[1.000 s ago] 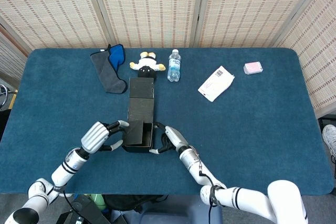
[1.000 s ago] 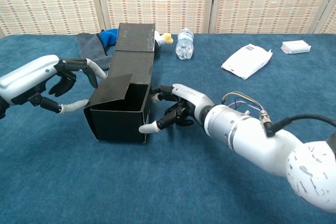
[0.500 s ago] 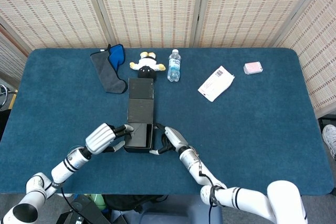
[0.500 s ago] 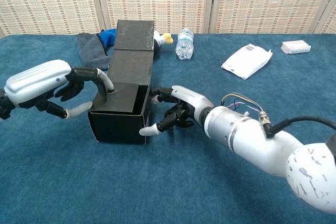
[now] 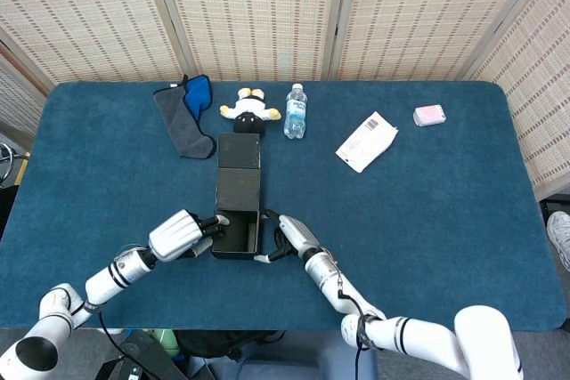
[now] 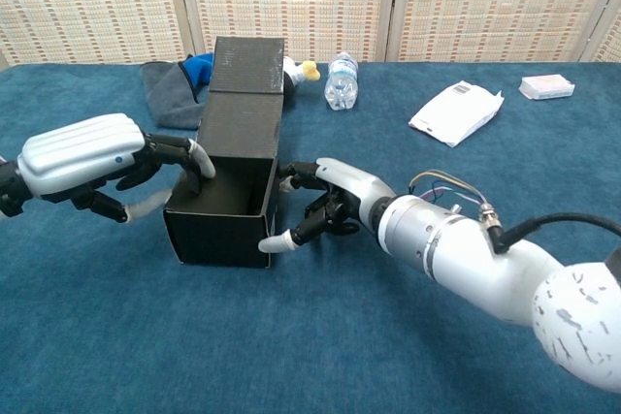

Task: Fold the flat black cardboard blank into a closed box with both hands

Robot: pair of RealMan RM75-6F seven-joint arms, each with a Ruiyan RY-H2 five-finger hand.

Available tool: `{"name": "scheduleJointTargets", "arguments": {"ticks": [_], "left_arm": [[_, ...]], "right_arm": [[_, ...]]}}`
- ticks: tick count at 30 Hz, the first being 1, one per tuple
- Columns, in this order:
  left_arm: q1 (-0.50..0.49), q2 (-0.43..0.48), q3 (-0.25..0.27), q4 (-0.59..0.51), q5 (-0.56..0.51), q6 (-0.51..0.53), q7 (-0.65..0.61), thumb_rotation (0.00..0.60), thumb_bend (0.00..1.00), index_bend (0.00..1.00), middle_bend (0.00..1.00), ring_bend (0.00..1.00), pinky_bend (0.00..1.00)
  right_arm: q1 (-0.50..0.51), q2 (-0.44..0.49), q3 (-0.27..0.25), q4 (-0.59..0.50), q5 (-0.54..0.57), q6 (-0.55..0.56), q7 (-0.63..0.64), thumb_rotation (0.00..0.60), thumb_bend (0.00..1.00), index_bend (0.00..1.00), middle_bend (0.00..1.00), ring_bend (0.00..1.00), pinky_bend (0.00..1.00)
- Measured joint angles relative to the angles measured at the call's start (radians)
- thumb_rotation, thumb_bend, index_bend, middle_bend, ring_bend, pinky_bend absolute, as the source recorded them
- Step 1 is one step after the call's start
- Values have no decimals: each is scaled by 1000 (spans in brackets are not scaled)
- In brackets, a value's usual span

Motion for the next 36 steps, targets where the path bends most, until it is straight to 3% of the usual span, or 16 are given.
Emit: {"name": "scheduleJointTargets", "arguments": {"ticks": [23, 26, 32, 36], "left_arm": [[-62, 32, 48, -27, 55, -24, 126, 600, 95, 616, 586, 785, 823], [-60, 31, 47, -23, 53, -15, 128, 600, 95, 597, 571, 785, 823], [-44, 35, 36, -19, 37, 0, 131, 600, 95, 418, 377, 773, 814], [-25, 47, 23, -33, 15, 4, 136, 600, 95, 335, 362, 763, 812]], "right_arm": [[4, 16, -4, -14, -1, -20, -11, 600, 361, 360, 404, 747, 1000], [4, 15, -4, -15, -4, -18, -8, 600, 362, 360, 404, 747, 1000], [2, 11, -1, -9, -9, -7, -4, 600, 361, 360, 404, 747, 1000], [0, 7, 4, -7, -11, 2, 2, 600, 362, 360, 404, 747, 1000]]}}
